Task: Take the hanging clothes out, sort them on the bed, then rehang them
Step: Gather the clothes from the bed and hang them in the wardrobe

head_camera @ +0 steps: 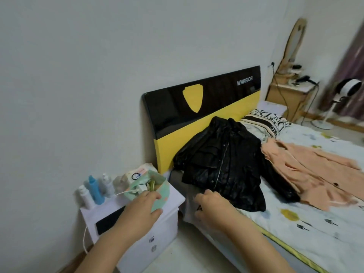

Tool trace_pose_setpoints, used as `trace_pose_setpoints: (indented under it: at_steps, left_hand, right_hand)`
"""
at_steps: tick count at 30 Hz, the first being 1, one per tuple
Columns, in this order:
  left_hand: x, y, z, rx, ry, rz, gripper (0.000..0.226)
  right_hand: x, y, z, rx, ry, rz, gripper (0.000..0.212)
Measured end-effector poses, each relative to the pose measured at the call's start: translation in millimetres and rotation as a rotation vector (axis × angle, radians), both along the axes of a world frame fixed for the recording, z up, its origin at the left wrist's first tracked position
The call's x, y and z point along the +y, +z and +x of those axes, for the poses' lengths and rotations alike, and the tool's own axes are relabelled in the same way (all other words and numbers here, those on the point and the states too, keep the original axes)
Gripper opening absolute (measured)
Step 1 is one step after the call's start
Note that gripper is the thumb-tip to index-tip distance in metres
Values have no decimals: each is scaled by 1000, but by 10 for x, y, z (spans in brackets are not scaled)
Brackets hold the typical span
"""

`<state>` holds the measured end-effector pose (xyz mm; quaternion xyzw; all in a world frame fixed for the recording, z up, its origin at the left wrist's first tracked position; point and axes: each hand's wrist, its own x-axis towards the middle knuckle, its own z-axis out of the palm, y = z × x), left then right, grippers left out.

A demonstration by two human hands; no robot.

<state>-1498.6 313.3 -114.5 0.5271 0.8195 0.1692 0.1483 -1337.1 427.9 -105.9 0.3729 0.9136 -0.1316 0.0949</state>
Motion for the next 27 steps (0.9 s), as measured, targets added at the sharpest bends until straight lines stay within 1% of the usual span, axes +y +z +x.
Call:
trace_pose_setpoints:
  at_steps: [3, 7, 14, 20, 27]
  left_hand:
    - [565, -1, 135, 13, -44, -18, 37]
    - [1238, 6, 305, 5, -79, -8, 35]
    - [2265, 13, 448, -24, -134, -22, 37]
    - [3131, -30, 174, -39, -196, -39, 38]
    - [4208, -14, -353, -12, -292, -70, 36]
  right_hand:
    - [483, 40, 218, 7, -42, 1, 32]
    - [1113, 29, 442, 5, -74, -11, 37]
    - [2017, -26, 629, -29, -132, -24, 38]
    - [2776, -65, 493, -37, -195, -24, 39]
    - [3624, -110, 174, -34, -337, -32, 38]
